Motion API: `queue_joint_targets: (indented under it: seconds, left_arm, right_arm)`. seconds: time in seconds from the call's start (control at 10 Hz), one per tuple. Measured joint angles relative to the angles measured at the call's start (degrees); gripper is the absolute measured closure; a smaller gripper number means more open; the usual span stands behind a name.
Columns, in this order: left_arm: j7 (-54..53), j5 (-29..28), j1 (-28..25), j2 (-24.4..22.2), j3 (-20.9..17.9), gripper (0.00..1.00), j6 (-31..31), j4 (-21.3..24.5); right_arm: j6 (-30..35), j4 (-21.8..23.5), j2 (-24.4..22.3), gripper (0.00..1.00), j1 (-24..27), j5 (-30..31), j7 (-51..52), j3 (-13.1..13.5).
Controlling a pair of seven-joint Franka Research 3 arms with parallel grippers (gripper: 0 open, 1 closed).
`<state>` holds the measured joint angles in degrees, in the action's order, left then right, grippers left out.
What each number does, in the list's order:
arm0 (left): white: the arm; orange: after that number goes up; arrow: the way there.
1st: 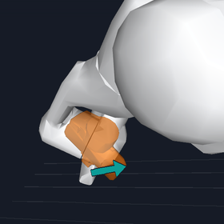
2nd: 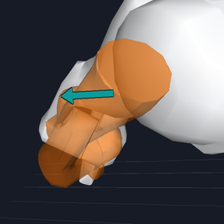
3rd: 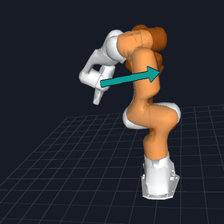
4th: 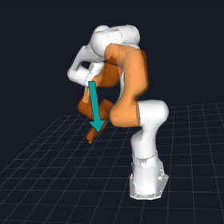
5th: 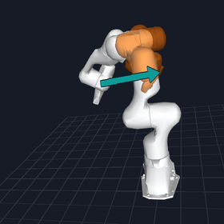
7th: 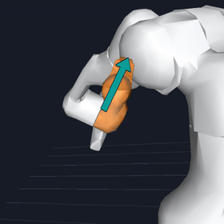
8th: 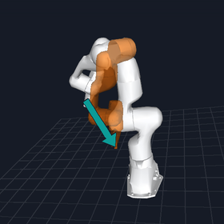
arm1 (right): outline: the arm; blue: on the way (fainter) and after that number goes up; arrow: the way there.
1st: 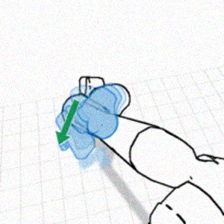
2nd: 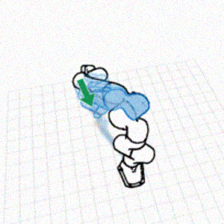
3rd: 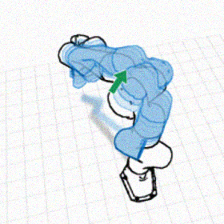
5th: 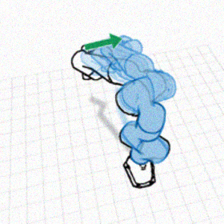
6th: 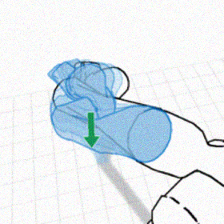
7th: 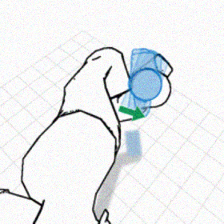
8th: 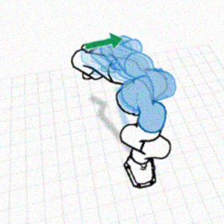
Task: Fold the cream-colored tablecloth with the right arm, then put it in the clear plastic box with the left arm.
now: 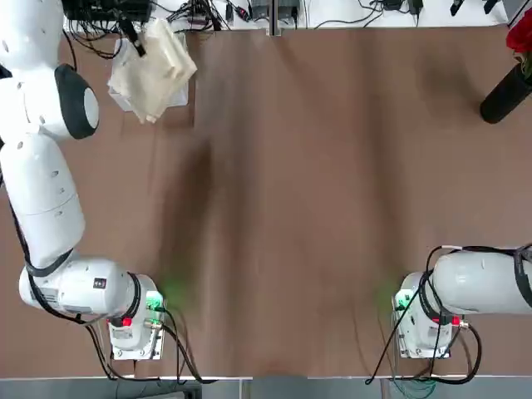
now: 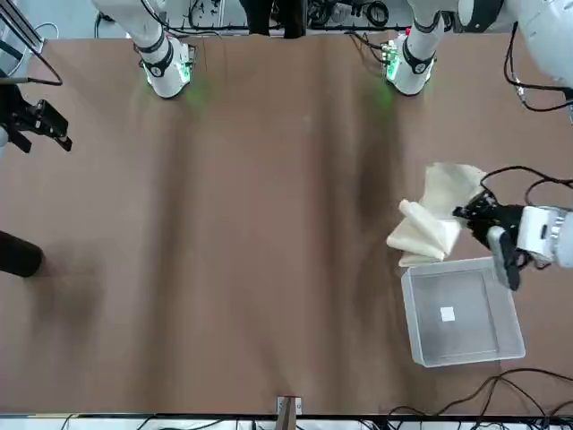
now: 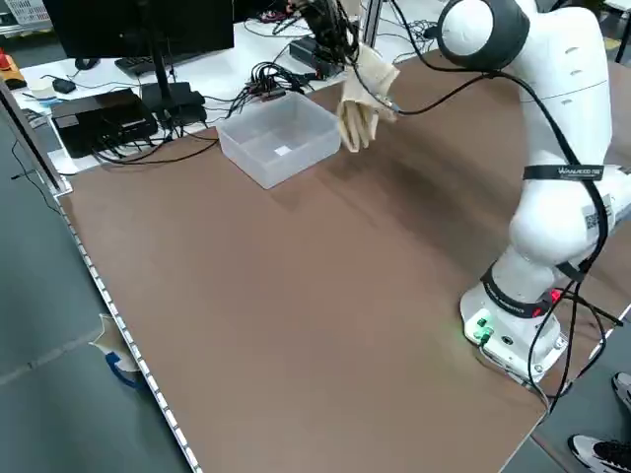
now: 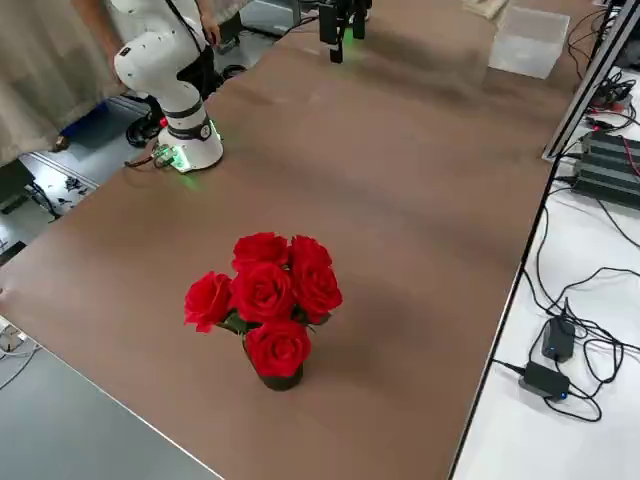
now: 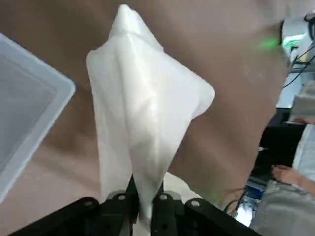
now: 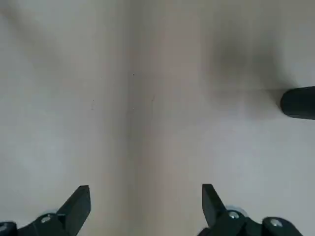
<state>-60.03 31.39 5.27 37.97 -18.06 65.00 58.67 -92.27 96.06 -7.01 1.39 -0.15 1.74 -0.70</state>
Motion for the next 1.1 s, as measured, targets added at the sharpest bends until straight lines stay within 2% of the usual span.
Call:
queue_joint_targets:
  seconds: [0.4,0.7,1.1]
  left_arm:
    - [-13.96,-1.77,0.13,4.37,-5.25,0.87,3.95,-2.49]
    - [-19.99,-8.46,0.19,6.17,-5.4,0.87,6.97,-5.8]
    - [-21.29,-9.25,0.91,8.58,-5.4,0.87,13.26,-6.21]
  right_arm:
    - [0.02,0.0,0.0,0.0,0.0,0.0,-0.01,0.02]
    - [0.02,0.0,0.0,0.0,0.0,0.0,-0.01,0.02]
    - [0.04,0.0,0.0,0.0,0.0,0.0,-0.02,0.02]
